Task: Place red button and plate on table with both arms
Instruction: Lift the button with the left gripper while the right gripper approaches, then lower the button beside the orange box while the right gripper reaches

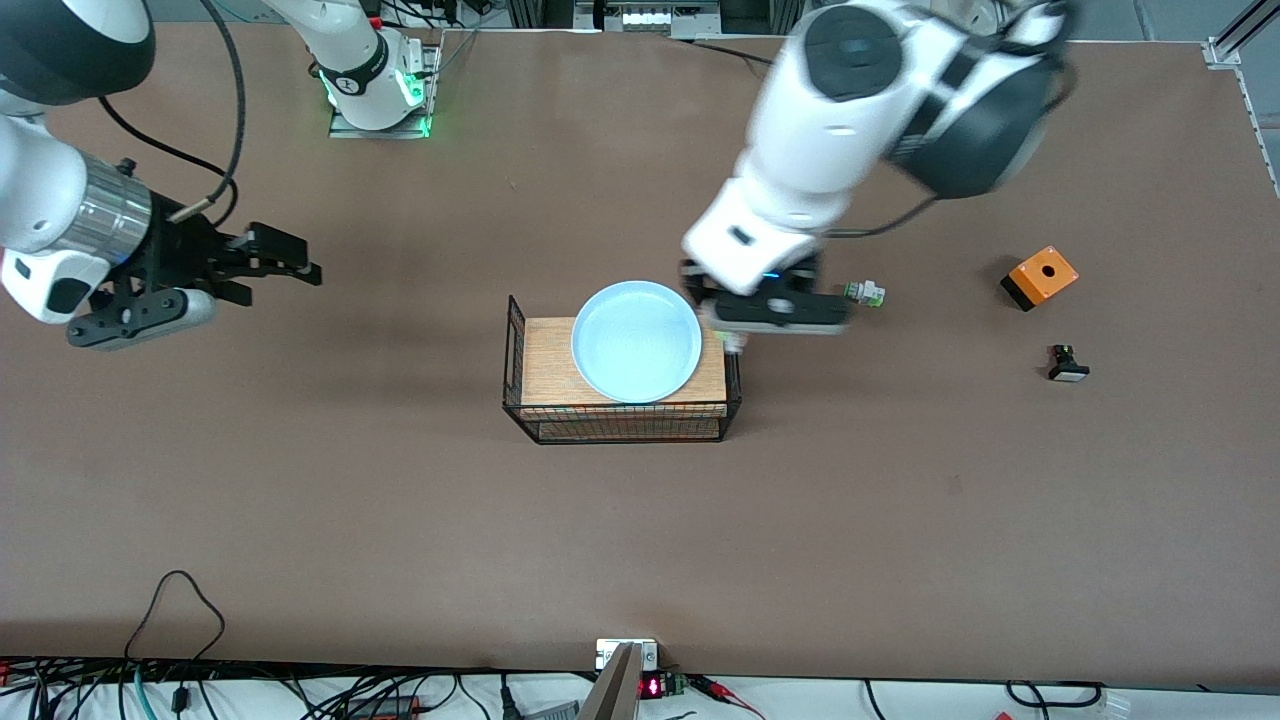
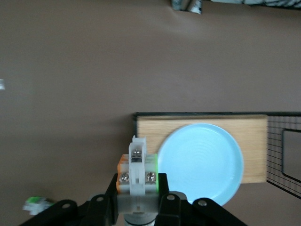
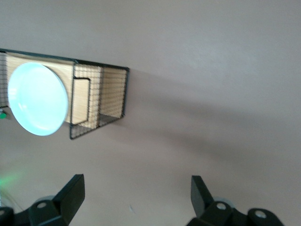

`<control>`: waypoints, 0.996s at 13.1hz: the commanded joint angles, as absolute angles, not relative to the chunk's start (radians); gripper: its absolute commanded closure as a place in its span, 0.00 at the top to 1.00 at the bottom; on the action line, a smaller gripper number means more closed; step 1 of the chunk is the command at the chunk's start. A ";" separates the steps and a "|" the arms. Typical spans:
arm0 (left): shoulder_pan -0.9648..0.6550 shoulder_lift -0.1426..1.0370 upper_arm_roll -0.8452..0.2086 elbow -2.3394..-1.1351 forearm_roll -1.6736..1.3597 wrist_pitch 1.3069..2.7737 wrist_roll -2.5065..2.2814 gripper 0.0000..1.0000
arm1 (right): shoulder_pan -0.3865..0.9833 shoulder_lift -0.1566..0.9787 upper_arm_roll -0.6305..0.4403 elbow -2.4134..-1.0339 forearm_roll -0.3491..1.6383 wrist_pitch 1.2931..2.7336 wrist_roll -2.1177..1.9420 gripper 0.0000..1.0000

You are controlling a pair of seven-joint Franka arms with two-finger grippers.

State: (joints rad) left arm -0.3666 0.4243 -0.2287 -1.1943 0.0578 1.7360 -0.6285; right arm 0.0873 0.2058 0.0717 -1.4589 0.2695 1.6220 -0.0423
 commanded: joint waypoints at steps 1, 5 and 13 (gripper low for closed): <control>-0.275 0.371 -0.238 -1.212 0.081 1.642 -0.516 0.00 | 0.150 0.242 0.072 -1.447 0.288 1.715 -0.034 1.00; -0.077 0.353 -0.239 -1.210 0.071 1.552 -0.388 0.00 | 0.212 0.294 0.074 -1.445 0.281 1.830 -0.018 1.00; 0.106 0.263 -0.189 -1.363 0.067 1.564 -0.084 0.00 | 0.397 0.331 0.072 -1.445 0.229 1.890 0.369 1.00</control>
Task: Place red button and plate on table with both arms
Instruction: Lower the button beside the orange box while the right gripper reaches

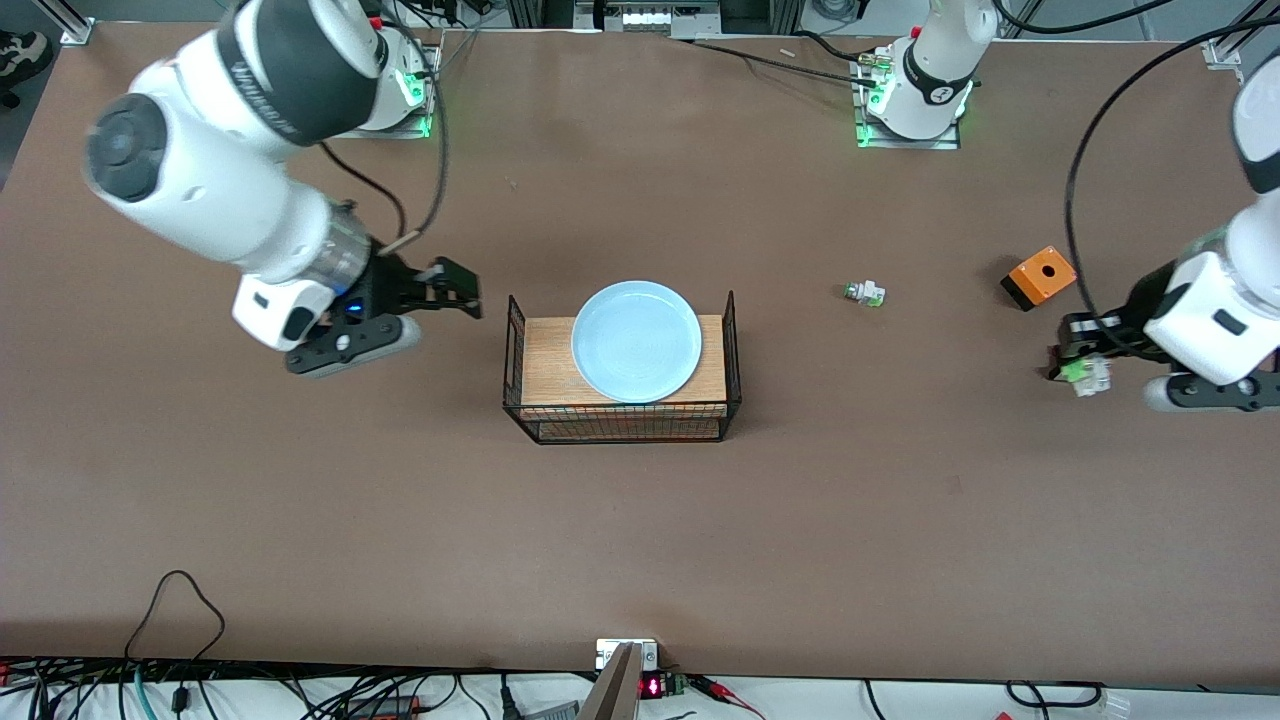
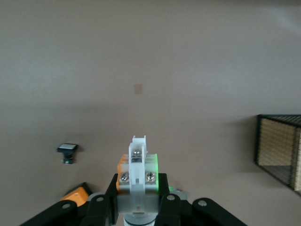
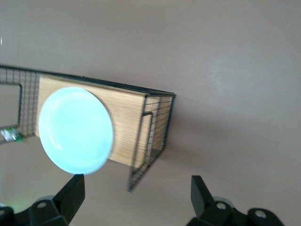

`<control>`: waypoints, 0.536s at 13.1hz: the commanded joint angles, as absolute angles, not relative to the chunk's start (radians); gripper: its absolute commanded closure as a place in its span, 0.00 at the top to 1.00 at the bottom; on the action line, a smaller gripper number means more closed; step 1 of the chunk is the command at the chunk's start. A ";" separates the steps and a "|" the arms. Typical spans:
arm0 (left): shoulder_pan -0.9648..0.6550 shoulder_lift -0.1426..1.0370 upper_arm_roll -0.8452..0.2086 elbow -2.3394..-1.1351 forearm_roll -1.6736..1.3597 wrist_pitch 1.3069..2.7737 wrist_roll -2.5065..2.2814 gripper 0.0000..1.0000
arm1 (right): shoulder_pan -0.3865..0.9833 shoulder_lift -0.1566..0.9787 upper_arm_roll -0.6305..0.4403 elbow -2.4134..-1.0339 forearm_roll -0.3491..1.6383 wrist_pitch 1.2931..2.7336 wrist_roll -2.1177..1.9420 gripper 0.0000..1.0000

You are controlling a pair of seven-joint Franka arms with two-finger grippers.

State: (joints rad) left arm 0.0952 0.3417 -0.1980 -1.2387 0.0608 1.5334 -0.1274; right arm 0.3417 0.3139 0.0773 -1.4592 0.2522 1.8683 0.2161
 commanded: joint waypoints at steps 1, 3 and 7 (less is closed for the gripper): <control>0.141 0.236 -0.189 -1.434 0.064 1.595 -0.083 0.00 | 0.411 0.345 0.072 -1.445 0.215 1.893 0.435 1.00; 0.158 0.219 -0.189 -1.524 0.051 1.608 -0.040 0.00 | 0.448 0.363 0.072 -1.445 0.213 1.916 0.559 1.00; 0.184 0.170 -0.189 -1.742 0.051 1.753 -0.014 0.00 | 0.488 0.411 0.071 -1.445 0.210 1.921 0.883 1.00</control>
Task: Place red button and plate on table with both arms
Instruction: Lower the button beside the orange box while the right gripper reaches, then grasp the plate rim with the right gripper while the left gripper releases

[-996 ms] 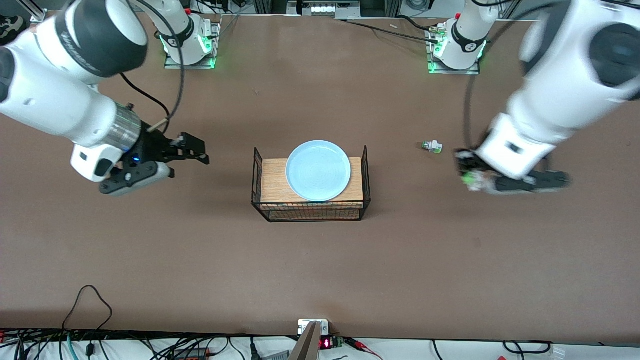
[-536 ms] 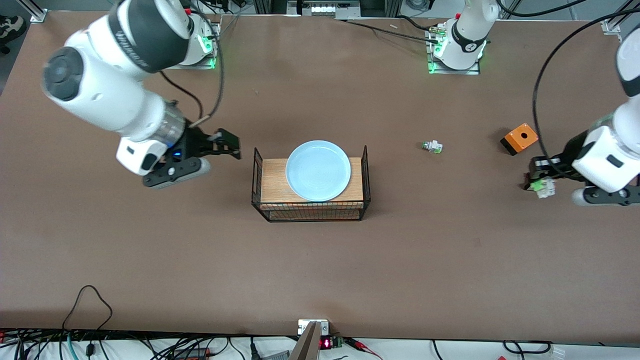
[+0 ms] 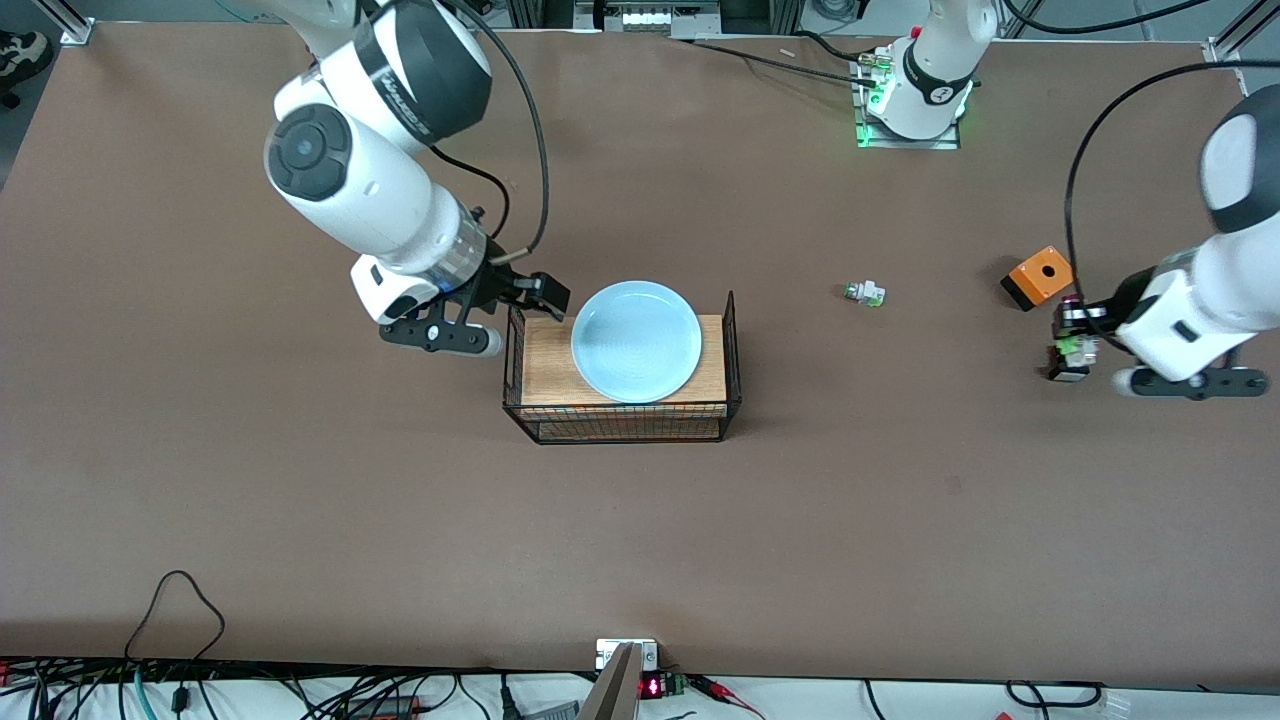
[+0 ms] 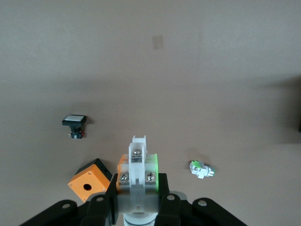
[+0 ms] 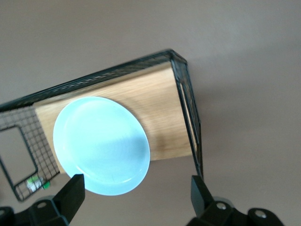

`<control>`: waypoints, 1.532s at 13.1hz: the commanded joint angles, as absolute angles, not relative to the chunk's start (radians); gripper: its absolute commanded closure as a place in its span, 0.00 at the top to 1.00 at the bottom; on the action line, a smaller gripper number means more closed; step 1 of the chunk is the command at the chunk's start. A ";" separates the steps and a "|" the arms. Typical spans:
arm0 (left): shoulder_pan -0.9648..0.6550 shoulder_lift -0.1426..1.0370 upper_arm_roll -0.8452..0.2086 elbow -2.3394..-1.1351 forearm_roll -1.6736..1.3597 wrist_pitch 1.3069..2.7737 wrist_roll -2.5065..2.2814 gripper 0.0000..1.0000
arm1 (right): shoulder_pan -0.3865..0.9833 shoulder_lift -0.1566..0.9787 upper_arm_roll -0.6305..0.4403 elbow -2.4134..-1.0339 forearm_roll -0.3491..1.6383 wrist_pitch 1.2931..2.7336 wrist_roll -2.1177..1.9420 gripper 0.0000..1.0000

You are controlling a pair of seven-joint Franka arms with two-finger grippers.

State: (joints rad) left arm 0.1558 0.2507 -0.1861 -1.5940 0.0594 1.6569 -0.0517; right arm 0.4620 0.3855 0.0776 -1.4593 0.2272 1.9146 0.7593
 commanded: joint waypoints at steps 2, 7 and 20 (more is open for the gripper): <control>0.186 0.153 -0.189 -1.833 0.049 1.842 -0.014 0.00 | 0.511 0.442 0.071 -1.445 0.134 1.936 0.942 1.00; 0.190 0.150 -0.189 -1.962 0.020 2.009 -0.014 0.00 | 0.586 0.498 0.069 -1.440 -0.015 2.026 0.966 1.00; 0.227 0.277 -0.189 -2.235 0.020 2.431 0.049 0.00 | 0.594 0.580 0.069 -1.436 0.017 2.137 1.131 1.00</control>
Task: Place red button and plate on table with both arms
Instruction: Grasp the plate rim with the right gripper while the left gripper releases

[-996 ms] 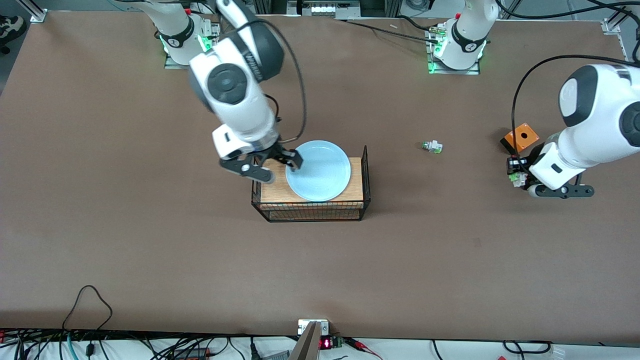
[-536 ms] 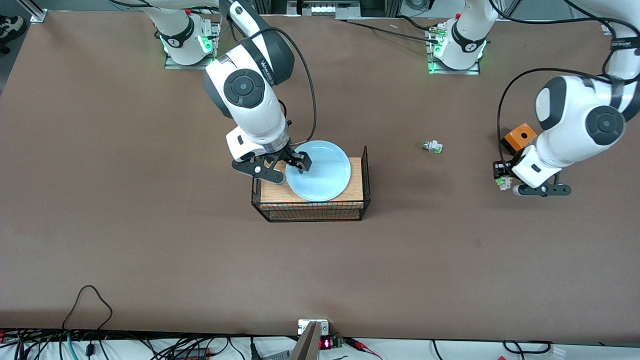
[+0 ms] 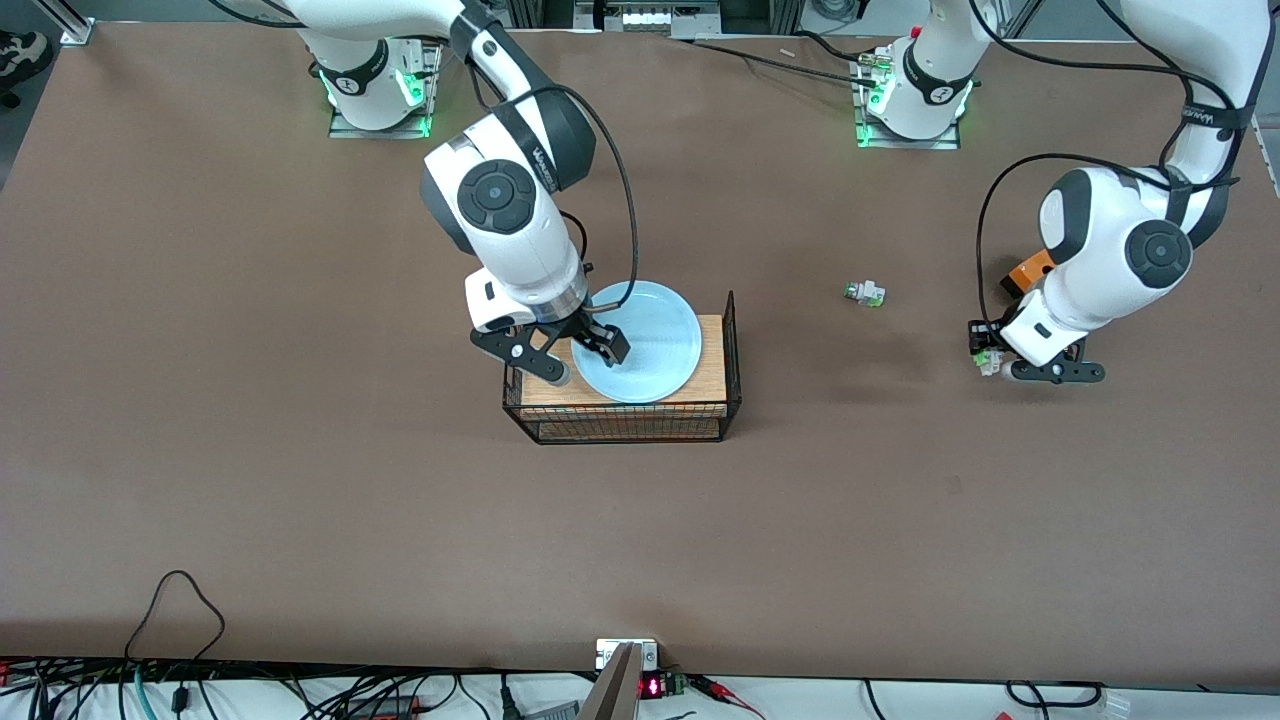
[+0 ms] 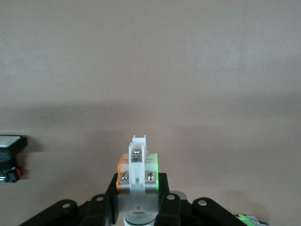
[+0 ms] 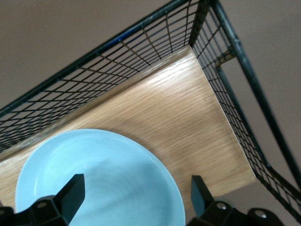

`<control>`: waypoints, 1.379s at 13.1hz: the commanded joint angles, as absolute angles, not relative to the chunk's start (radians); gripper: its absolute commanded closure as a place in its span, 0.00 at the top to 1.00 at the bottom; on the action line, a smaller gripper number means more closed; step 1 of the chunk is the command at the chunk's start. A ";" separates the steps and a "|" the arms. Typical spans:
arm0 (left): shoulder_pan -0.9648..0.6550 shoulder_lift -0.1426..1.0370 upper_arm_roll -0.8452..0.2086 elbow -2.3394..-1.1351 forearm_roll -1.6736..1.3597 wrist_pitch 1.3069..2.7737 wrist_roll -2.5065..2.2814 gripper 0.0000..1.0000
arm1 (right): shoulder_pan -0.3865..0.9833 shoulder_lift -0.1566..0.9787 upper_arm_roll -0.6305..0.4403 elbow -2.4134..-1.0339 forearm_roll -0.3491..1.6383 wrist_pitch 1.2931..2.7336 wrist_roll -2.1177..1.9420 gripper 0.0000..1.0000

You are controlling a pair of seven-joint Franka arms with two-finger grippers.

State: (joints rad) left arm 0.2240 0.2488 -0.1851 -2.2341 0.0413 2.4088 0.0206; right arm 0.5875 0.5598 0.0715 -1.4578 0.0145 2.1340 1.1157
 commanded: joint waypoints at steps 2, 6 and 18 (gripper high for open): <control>0.227 0.326 -0.189 -2.237 0.020 2.439 0.051 0.01 | 0.595 0.589 0.069 -1.436 0.009 2.137 1.124 0.93; 0.226 0.385 -0.189 -2.270 0.021 2.534 0.052 0.10 | 0.618 0.601 0.069 -1.436 -0.008 2.137 1.126 0.82; 0.204 0.248 -0.199 -1.922 0.023 2.028 0.040 1.00 | 0.614 0.606 0.072 -1.442 0.026 2.039 1.118 0.00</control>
State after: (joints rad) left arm 0.2152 0.2530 -0.1986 -2.0894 0.0409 2.2179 0.0254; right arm 0.6145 0.5956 0.0758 -1.4506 0.0115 2.0922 1.1154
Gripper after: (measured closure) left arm 0.000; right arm 0.899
